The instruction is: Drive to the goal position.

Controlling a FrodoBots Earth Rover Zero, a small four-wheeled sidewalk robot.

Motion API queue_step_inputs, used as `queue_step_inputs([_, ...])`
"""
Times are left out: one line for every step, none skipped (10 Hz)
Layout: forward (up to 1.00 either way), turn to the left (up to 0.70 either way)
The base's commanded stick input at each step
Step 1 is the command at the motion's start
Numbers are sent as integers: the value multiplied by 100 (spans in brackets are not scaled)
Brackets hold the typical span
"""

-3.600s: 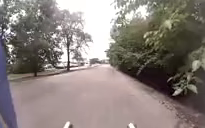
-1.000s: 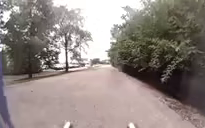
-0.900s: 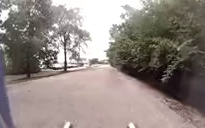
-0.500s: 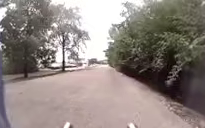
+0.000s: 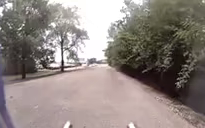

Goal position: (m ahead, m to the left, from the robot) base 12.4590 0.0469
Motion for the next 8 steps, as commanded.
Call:
queue_step_inputs([60, 0])
queue_step_inputs([60, 0])
queue_step_inputs([60, 0])
queue_step_inputs([60, 0])
queue_step_inputs([60, 0])
queue_step_inputs([60, 0])
queue_step_inputs([60, 0])
queue_step_inputs([60, 0])
